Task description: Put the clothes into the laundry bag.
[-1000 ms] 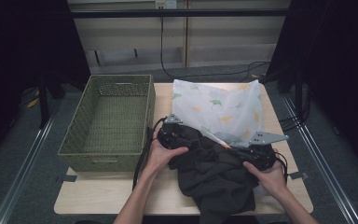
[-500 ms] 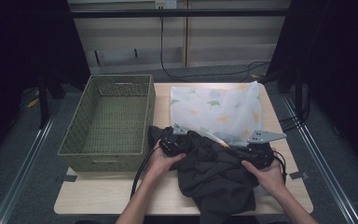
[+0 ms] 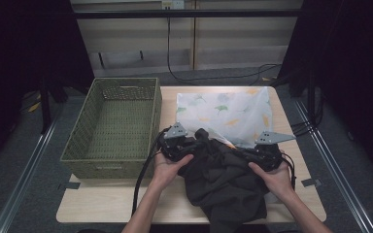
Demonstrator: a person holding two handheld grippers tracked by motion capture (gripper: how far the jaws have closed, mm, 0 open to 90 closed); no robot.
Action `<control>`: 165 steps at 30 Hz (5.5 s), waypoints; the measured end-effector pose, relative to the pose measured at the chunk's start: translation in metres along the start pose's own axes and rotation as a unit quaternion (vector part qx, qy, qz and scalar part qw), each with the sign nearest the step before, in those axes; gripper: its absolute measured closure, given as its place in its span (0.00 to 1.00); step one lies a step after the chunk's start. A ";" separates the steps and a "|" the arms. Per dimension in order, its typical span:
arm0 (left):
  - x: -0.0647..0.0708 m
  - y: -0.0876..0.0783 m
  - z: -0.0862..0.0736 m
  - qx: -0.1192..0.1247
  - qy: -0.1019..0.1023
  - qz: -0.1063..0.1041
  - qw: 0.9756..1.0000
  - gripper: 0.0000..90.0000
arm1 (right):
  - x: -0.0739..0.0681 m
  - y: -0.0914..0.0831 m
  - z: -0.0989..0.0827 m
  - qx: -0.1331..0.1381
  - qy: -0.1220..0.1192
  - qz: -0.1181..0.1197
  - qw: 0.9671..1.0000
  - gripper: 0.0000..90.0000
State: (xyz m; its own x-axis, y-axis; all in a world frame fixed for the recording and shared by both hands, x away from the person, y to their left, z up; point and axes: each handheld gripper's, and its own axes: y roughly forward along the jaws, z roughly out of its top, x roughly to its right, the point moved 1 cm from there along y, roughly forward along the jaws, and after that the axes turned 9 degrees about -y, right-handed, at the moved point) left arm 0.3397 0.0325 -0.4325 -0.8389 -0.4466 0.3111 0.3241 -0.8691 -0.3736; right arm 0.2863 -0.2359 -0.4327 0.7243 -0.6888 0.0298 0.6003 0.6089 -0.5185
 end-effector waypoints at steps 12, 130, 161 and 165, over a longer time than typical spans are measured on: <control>0.059 0.042 0.020 -0.043 0.073 -0.068 0.994 0.98 | 0.012 0.003 -0.001 0.018 0.031 0.015 0.999 1.00; 0.052 0.003 -0.033 -0.028 0.036 -0.039 0.998 0.09 | -0.014 -0.001 -0.008 -0.001 0.004 0.038 0.999 1.00; 0.046 0.057 -0.069 -0.124 0.134 0.041 0.982 0.33 | -0.008 -0.004 -0.015 -0.036 -0.039 0.025 0.998 0.97; 0.046 0.054 -0.067 -0.118 0.129 0.060 0.983 0.46 | -0.008 -0.007 -0.011 -0.024 -0.019 0.039 0.999 1.00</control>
State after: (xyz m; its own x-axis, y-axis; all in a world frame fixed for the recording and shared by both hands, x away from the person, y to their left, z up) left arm 0.2896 -0.0204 -0.4967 -0.8932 -0.4485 0.0323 0.3432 -0.7264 -0.5954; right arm 0.2733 -0.2389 -0.4385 0.7810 -0.6242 0.0209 0.5258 0.6390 -0.5614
